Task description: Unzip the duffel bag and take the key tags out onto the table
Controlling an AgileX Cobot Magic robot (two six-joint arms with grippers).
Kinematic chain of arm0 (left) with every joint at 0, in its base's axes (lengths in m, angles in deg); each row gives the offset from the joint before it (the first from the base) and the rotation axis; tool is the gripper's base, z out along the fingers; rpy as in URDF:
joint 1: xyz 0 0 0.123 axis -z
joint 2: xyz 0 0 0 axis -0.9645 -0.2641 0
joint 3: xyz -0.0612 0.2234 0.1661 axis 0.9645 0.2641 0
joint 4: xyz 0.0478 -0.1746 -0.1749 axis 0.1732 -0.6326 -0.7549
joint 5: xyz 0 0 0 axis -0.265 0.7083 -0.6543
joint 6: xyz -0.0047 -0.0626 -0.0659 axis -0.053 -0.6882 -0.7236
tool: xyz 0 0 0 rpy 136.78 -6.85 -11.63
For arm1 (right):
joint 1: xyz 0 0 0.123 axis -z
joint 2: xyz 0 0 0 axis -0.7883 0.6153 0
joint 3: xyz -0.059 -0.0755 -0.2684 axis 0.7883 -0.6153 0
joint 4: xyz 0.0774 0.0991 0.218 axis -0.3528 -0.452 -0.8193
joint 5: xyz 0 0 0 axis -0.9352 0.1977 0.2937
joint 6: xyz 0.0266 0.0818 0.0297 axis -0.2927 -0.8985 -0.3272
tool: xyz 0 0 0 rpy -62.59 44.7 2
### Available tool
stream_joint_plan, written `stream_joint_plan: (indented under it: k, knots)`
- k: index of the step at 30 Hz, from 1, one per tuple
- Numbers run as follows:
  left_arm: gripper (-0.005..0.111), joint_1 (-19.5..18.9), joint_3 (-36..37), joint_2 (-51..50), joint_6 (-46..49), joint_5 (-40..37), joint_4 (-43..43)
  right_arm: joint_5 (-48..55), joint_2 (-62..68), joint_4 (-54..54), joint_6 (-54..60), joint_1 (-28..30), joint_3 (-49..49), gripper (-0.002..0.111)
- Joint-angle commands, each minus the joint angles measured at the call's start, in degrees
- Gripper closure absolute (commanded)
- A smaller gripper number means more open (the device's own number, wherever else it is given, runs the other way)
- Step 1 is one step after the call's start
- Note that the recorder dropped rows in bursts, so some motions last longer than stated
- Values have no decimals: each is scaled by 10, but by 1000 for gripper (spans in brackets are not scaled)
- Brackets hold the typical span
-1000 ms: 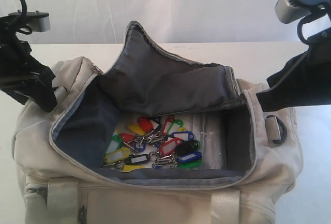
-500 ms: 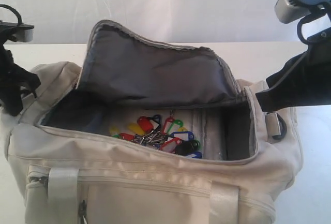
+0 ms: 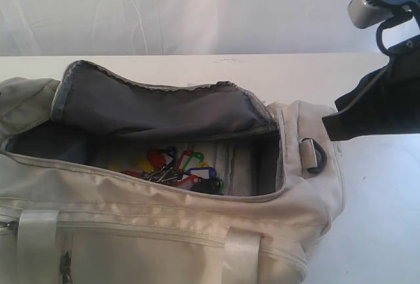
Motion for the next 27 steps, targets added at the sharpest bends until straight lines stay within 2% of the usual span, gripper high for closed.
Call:
stream_joint_plan:
  k: [1, 5, 8, 14, 16, 18, 24, 27]
  knots:
    - [106, -5, 0, 12, 41, -50, -77, -5, -4, 4, 3, 7, -2, 108]
    - [104, -5, 0, 12, 135, -55, -209, -5, -4, 4, 3, 7, -2, 108]
    - [94, -5, 0, 12, 150, -55, -240, -5, -4, 4, 3, 7, -2, 108]
    - [55, -5, 0, 10, 142, -55, -221, -5, -4, 4, 3, 7, -2, 108]
    - [47, -5, 0, 10, 143, -55, -218, -5, -4, 4, 3, 7, -2, 108]
    - [45, -5, -4, 11, 144, -55, -184, -5, -4, 4, 3, 7, -2, 108]
    - [45, -5, -46, 37, 50, -42, -37, -5, -4, 4, 3, 7, -2, 108]
    - [45, -5, -69, 63, 31, -23, -28, -5, -4, 4, 3, 7, -2, 108]
